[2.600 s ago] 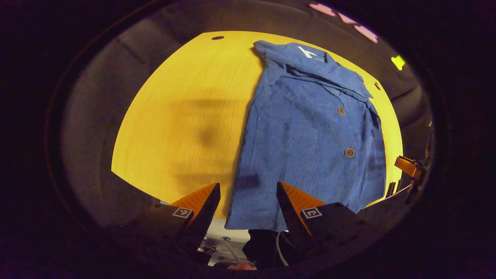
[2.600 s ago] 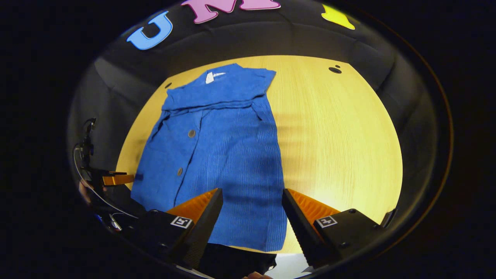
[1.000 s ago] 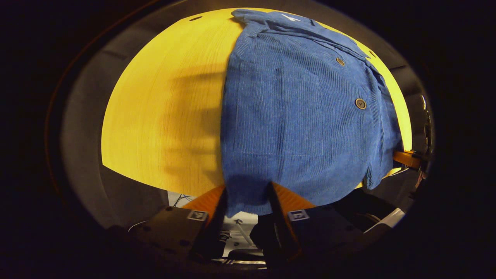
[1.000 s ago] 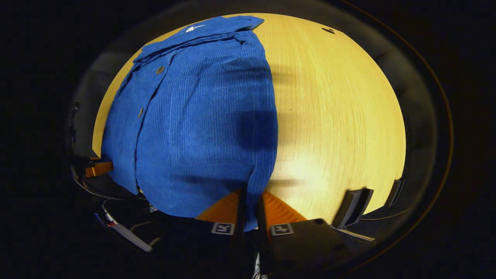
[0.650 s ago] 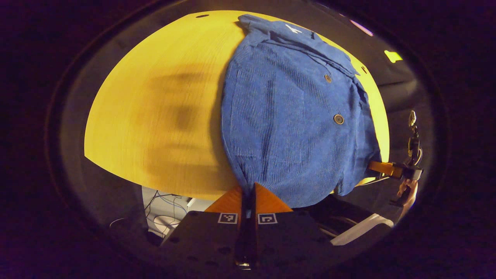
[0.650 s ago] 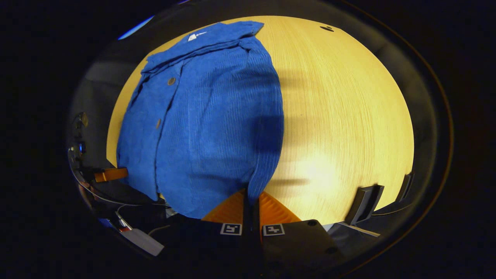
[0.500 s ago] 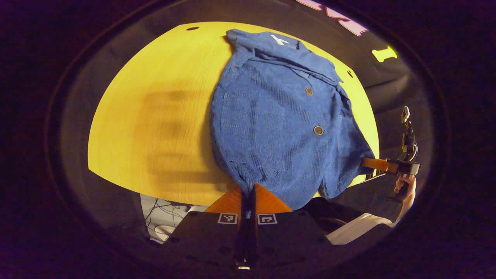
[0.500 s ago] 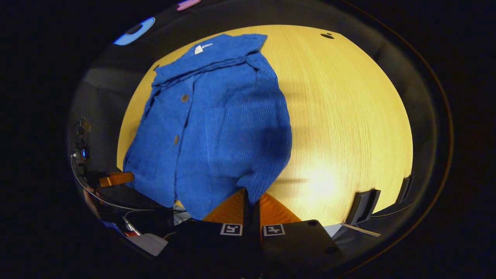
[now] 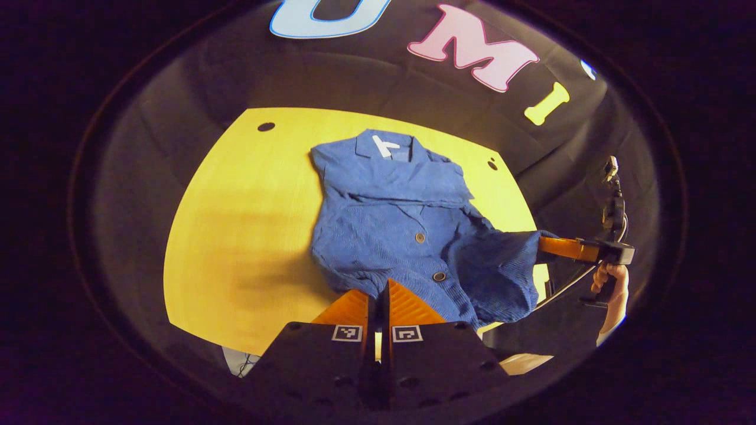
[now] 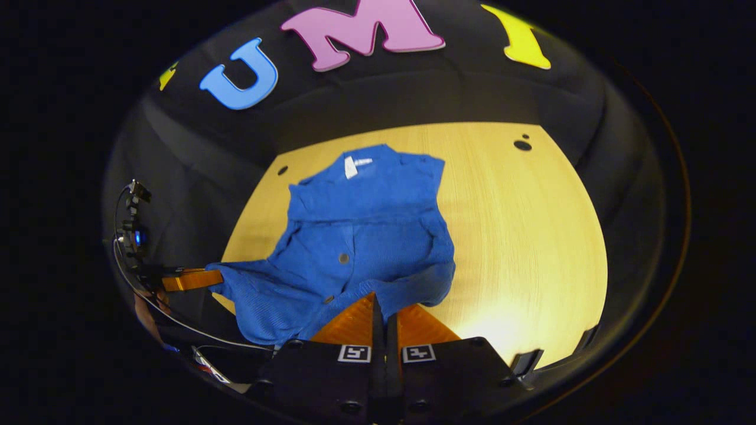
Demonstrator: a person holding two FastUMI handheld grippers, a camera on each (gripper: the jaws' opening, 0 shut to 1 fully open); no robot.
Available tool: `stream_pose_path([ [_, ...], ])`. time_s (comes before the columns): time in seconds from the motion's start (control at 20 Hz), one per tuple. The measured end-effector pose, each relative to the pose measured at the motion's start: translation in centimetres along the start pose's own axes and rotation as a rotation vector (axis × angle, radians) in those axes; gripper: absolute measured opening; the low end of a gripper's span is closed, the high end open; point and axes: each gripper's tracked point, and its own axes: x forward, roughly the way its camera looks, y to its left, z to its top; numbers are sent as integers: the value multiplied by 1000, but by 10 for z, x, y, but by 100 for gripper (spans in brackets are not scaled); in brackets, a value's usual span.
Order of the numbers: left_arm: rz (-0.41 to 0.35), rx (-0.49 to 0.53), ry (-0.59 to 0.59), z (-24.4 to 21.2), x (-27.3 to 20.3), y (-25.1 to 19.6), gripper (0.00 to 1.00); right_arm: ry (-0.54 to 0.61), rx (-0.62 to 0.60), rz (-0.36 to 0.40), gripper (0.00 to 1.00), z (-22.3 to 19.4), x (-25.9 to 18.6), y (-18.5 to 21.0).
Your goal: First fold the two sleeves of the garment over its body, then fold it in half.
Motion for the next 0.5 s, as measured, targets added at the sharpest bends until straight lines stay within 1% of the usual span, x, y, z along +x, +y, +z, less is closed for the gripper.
stream_pose_path([
  [0.2,26,3,-88,61,-4,15,2,-129,-30,-12,5,94,13,5],
  [0.3,38,-13,-118,105,5,26,2,-181,-38,-15,5,143,27,7],
  [0.4,45,-65,-156,153,20,37,2,-238,-73,-53,4,192,54,1],
  [0.5,74,-127,-161,193,46,52,2,-268,-97,-87,4,228,90,-9],
])
